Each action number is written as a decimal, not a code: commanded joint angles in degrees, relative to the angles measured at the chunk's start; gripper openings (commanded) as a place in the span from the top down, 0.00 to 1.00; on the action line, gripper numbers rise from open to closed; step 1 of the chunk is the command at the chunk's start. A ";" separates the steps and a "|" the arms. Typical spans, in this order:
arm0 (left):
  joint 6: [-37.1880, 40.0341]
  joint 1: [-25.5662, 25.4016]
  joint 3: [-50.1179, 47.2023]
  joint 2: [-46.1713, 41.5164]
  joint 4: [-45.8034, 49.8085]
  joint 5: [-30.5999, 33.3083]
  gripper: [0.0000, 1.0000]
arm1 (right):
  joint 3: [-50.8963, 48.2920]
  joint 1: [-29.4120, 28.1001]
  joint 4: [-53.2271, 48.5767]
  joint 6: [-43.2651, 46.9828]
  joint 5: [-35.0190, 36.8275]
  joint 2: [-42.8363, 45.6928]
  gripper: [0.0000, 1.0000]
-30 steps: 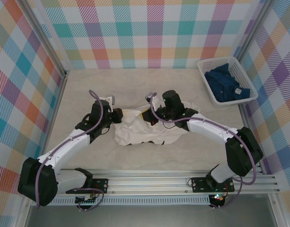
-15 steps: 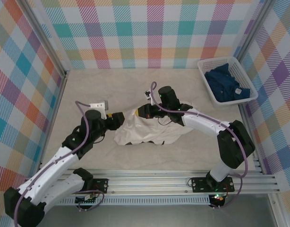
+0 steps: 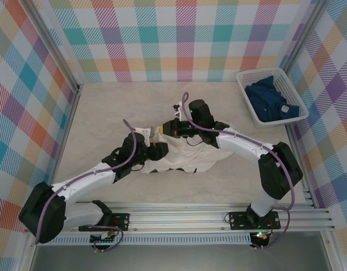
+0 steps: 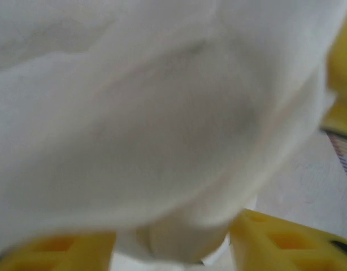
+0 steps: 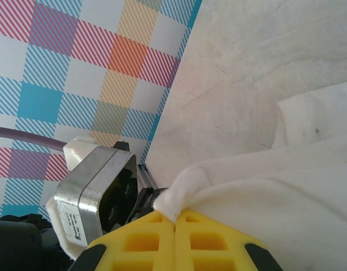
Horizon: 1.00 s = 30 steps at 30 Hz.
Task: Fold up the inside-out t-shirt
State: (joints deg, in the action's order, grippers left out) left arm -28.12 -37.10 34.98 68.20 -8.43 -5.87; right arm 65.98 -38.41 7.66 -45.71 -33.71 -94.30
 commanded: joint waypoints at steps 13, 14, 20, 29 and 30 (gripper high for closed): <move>8.30 4.34 -2.48 -3.19 -8.98 -9.70 1.00 | -9.16 2.48 -11.37 35.95 17.30 13.41 0.57; 8.76 4.60 -2.76 -3.79 -8.85 -10.35 1.00 | -10.28 2.38 -11.26 38.98 18.19 13.78 0.54; 10.57 5.20 -3.25 -5.70 -7.51 -11.90 1.00 | -10.95 1.20 -8.55 46.20 18.43 10.05 0.37; 10.82 5.32 -2.90 -5.79 -6.54 -12.37 1.00 | -4.30 -1.13 -5.20 47.93 14.69 -1.07 0.39; 10.89 5.37 -2.99 -5.83 -6.47 -12.20 1.00 | -3.41 -1.09 -4.80 47.45 14.56 -2.15 0.46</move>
State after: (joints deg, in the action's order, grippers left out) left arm -18.52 -32.42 32.38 63.53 -14.83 -16.97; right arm 58.96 -39.09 -0.23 -0.23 -17.34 -94.32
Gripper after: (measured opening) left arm 0.058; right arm 0.583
